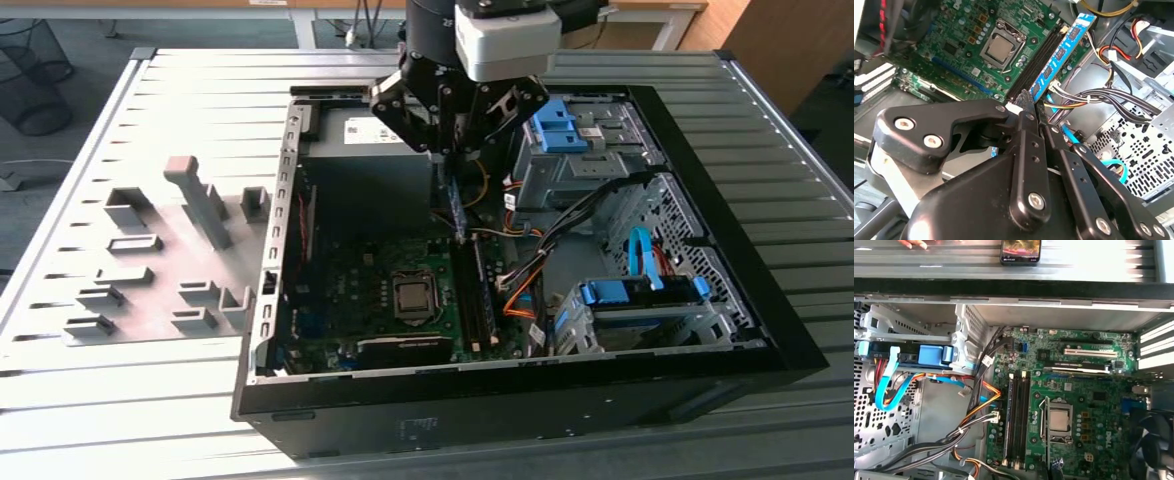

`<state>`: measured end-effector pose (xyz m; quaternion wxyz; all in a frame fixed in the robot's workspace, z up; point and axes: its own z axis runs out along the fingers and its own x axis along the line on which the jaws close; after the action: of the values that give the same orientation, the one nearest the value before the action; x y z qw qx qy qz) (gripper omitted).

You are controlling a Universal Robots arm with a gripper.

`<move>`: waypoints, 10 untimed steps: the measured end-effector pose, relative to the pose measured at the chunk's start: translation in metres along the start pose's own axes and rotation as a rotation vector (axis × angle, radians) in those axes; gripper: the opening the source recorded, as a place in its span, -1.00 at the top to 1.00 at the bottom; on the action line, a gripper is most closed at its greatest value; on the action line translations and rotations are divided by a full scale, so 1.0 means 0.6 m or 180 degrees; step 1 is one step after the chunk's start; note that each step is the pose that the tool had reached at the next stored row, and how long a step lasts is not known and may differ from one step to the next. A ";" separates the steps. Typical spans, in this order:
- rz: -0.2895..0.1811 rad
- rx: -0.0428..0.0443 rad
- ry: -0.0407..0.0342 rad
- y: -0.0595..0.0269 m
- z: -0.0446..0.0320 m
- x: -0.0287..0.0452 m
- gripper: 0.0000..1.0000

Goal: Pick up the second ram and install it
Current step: 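Insert the second ram into the second slot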

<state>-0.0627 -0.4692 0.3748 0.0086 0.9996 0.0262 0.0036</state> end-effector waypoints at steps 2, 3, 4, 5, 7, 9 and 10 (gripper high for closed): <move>0.0000 -0.0001 0.0000 0.000 0.006 0.008 0.73; 0.0000 -0.0001 0.0000 0.000 0.009 0.010 0.73; 0.0000 -0.0001 0.0000 0.000 0.012 0.013 0.73; 0.0000 -0.0001 0.0000 0.000 0.015 0.014 0.73; 0.0000 -0.0001 0.0000 0.001 0.021 0.016 0.73; 0.0001 -0.0001 0.0000 0.001 0.028 0.016 0.73; 0.0000 -0.0001 0.0000 0.001 0.031 0.016 0.73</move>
<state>-0.0531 -0.4694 0.3565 0.0087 0.9996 0.0261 0.0037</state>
